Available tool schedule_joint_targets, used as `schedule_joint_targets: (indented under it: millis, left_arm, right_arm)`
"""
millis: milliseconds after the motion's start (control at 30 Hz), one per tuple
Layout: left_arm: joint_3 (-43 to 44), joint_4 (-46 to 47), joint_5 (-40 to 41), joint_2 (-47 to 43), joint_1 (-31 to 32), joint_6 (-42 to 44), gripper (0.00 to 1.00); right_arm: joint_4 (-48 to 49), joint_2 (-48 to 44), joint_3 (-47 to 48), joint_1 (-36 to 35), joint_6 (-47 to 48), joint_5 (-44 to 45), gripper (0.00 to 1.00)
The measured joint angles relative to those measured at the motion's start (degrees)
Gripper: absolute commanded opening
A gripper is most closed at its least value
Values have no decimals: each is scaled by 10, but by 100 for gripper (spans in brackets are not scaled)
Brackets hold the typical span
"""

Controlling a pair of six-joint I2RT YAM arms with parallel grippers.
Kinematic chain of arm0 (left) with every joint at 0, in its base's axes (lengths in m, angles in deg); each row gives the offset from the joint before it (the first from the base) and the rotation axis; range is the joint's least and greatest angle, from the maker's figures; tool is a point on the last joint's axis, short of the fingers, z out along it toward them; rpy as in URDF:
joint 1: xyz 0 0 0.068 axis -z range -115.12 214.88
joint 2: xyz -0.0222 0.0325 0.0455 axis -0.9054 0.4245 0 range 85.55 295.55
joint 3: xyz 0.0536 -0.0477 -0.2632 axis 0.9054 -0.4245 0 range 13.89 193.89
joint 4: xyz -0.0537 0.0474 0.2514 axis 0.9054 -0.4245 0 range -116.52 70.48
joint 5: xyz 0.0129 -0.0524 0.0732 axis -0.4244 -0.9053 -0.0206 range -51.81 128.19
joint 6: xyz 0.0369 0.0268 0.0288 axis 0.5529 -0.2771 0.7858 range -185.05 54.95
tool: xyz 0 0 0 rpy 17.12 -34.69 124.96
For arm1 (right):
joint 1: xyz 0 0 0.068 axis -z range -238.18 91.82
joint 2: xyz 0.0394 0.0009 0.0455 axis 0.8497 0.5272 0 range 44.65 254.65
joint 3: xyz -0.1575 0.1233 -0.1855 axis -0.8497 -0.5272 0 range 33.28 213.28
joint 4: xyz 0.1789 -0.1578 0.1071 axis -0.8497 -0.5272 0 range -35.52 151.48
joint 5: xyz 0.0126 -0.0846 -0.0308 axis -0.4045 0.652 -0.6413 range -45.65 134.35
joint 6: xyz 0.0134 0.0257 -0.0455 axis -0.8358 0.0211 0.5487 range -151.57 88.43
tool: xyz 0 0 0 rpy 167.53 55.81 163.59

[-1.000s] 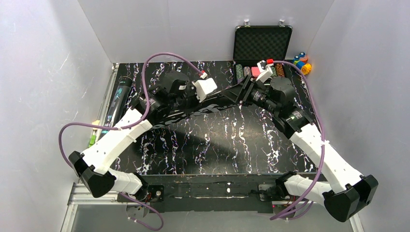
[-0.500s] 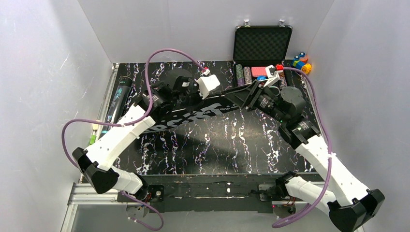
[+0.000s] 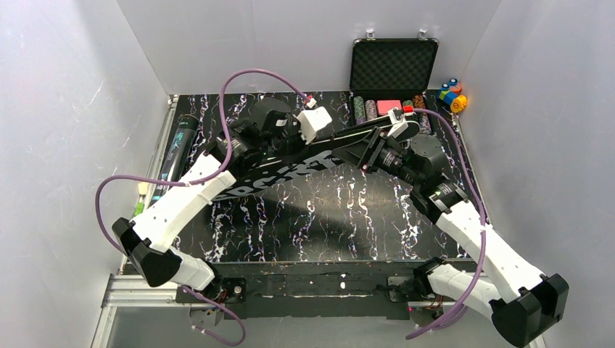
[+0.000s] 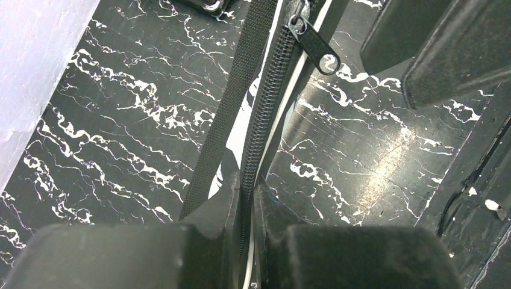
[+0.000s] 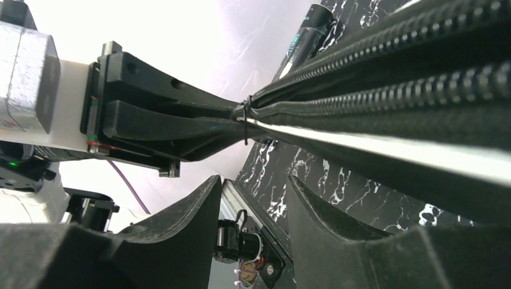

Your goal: Pack up the badminton gear

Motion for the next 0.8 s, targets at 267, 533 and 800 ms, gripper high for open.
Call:
schedule_joint_targets:
  millis: [267,533,800]
  left_arm:
    - [1,2,0,1,0,-10,0]
    - [1,-1,0,1,0,-14,0]
    - [1,-3,0,1,0,-15,0]
  right_arm:
    - [81,34,0,0,-24,2,52]
    - [120,62,0,0,-30,7,45]
    - [136,77,2,-1,-41,17,38]
